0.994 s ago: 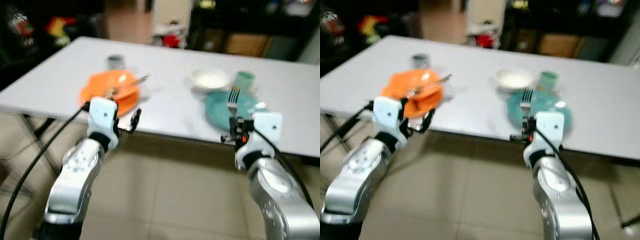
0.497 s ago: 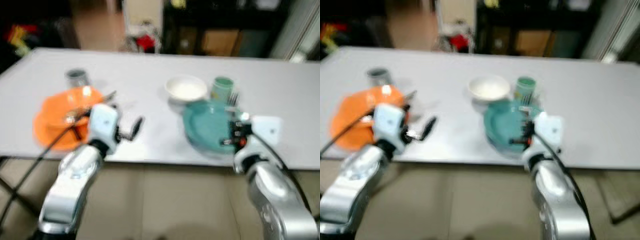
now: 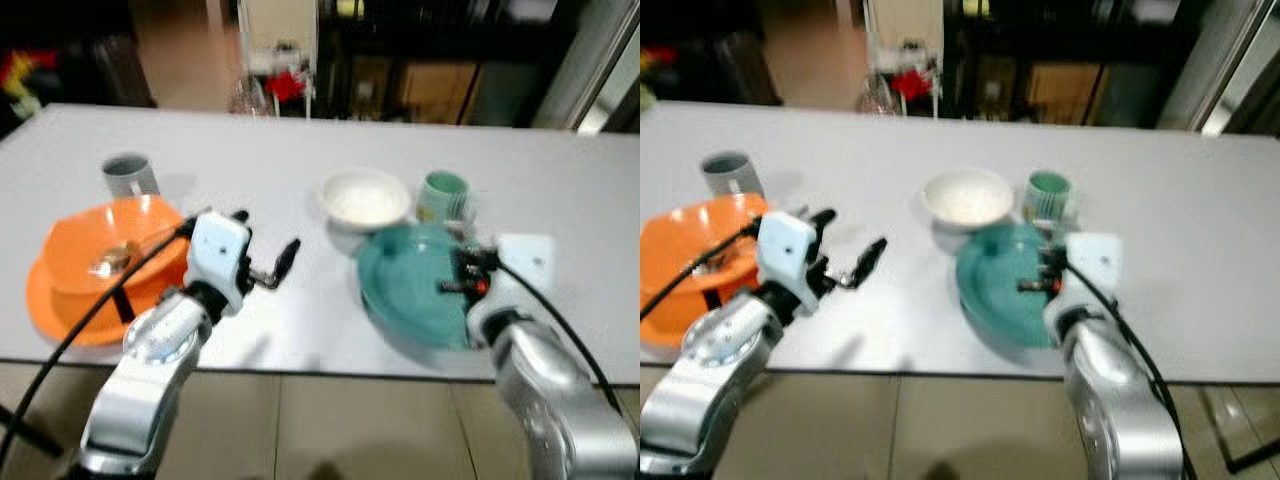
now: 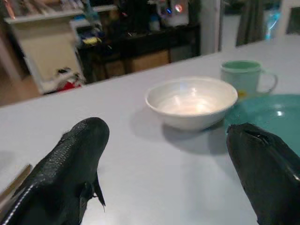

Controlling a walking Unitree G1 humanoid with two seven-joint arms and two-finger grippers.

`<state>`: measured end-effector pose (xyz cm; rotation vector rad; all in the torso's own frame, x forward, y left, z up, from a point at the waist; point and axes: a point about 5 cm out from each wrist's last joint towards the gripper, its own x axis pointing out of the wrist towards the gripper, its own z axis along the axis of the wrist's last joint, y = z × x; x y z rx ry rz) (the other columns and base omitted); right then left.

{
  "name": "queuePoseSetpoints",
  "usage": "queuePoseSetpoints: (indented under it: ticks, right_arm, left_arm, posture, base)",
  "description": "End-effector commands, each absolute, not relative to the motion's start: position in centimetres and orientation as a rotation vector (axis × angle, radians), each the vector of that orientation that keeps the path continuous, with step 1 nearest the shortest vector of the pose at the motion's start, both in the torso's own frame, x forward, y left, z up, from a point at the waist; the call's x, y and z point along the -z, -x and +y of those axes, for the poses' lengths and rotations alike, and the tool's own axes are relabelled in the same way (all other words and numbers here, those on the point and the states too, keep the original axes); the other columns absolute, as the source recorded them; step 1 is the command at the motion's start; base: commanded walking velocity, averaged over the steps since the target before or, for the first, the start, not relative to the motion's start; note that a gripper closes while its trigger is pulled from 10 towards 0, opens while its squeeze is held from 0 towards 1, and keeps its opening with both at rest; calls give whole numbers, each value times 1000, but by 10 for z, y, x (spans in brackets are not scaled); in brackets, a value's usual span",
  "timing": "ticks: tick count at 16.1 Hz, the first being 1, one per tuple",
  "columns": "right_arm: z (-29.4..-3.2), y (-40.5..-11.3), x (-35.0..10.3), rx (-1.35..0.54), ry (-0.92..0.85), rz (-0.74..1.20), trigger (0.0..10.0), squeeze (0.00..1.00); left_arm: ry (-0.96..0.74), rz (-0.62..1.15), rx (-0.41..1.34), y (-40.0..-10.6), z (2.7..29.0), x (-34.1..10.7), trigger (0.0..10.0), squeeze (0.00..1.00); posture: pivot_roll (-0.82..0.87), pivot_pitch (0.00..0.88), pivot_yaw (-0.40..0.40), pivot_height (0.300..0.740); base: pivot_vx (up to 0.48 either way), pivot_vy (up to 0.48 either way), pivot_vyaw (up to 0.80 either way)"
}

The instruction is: Setting the table

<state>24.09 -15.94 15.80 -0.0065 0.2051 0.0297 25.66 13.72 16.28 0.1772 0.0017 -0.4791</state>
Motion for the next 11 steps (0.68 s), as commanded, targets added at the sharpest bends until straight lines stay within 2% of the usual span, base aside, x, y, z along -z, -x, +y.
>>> queuePoseSetpoints:
  ticks: [1, 3, 5, 8, 11]
  right_arm:
    - [-169, -242, -156, 1, 13, 227, 10000, 0]
    - [-179, -251, -152, 9, 12, 298, 10000, 0]
    - [-186, -260, -147, -5, 33, 382, 10000, 0]
    - [-193, -270, -143, -14, 42, 461, 10000, 0]
    - [-202, -295, -140, -82, 74, 525, 10000, 0]
  left_arm:
    - [-163, 7, 553, -253, 127, -163, 10000, 0]
    - [-163, 33, 692, -248, 116, -161, 10000, 0]
    - [-181, 45, 752, -247, 114, -159, 10000, 0]
    - [-190, 50, 776, -248, 112, -159, 10000, 0]
    - [-192, 59, 822, -248, 110, -160, 10000, 0]
  posture:
    - [3, 0, -18, 740]
    - [7, 0, -20, 740]
    - [4, 0, -15, 740]
    - [1, 0, -12, 740]
    - [-6, 0, 1, 740]
  base:
    - [0, 0, 0]
    - [0, 0, 0]
    - [0, 0, 0]
    - [0, 0, 0]
    - [0, 0, 0]
